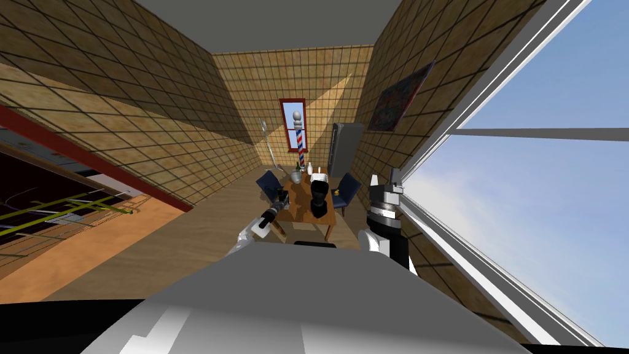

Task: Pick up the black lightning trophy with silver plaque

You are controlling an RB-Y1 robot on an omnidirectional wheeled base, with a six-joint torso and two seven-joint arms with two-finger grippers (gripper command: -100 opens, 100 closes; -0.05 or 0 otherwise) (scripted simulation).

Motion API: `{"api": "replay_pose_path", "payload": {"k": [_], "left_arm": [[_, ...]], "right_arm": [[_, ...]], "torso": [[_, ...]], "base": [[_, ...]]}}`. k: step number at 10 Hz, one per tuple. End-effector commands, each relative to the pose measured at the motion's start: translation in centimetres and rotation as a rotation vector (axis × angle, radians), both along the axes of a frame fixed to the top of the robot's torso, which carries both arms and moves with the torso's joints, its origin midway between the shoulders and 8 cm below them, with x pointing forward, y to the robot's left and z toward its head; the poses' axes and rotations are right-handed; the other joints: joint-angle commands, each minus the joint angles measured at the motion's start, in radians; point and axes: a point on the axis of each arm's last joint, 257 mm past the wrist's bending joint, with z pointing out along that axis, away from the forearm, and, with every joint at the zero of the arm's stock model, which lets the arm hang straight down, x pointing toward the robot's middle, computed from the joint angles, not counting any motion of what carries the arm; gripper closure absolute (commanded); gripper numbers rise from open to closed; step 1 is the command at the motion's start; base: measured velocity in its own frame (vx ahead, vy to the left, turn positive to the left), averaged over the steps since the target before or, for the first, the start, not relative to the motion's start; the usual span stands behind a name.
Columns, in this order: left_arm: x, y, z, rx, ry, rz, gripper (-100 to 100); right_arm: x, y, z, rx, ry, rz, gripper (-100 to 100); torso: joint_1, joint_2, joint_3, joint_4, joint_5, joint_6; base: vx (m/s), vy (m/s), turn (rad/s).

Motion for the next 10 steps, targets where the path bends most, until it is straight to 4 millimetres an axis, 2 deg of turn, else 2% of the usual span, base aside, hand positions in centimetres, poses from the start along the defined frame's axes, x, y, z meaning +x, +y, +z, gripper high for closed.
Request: {"api": "replay_pose_path", "payload": {"k": [1,2,3,4,5,7,8,9,10], "left_arm": [[-0.5,0.6,-1.2,0.003,0.024,0.010,-100],[1.4,0.8,0.4,-0.003,-0.013,-0.003,-100],[0.7,1.5,-1.0,0.001,0.019,0.011,-100],[0.5,1.8,-1.5,0.002,0.028,0.016,-100],[2.3,2.0,0.2,-0.003,-0.012,0.005,-100],[1.5,3.0,-1.6,0.002,0.029,0.025,-100],[3.3,3.5,0.1,-0.002,-0.009,0.019,-100],[2.4,4.4,-1.5,0.002,0.028,0.038,-100],[4.2,4.9,0.4,-0.002,-0.014,0.033,-100]], "right_arm": [[0.0,0.0,0.0,0.000,0.000,0.000,0],[0.0,0.0,0.0,0.000,0.000,0.000,0],[0.0,0.0,0.0,0.000,0.000,0.000,0],[0.0,0.0,0.0,0.000,0.000,0.000,0],[0.0,0.0,0.0,0.000,0.000,0.000,0],[0.0,0.0,0.0,0.000,0.000,0.000,0],[0.0,0.0,0.0,0.000,0.000,0.000,0],[0.0,0.0,0.0,0.000,0.000,0.000,0],[0.0,0.0,0.0,0.000,0.000,0.000,0]], "torso": [[0.000,0.000,0.000,0.000,0.000,0.000],[0.001,0.000,0.000,0.000,0.000,0.000],[0.000,0.000,0.000,0.000,0.000,0.000],[0.000,0.001,0.000,0.000,0.000,0.000],[0.001,0.000,0.000,0.000,0.000,0.000],[0.000,0.001,0.000,0.000,0.000,0.000],[0.001,0.000,0.000,0.000,0.000,0.000],[0.000,0.000,0.000,0.000,0.000,0.000],[0.000,0.000,0.000,0.000,0.000,0.000]], "base": [[-0.024,-0.009,0.006],[-0.047,-0.025,-0.078],[-0.048,-0.025,-0.042],[-0.021,-0.016,0.010],[-0.043,-0.034,-0.053],[-0.034,-0.024,-0.029],[-0.038,-0.028,-0.068],[-0.041,-0.032,-0.049],[-0.052,-0.039,-0.060]]}}
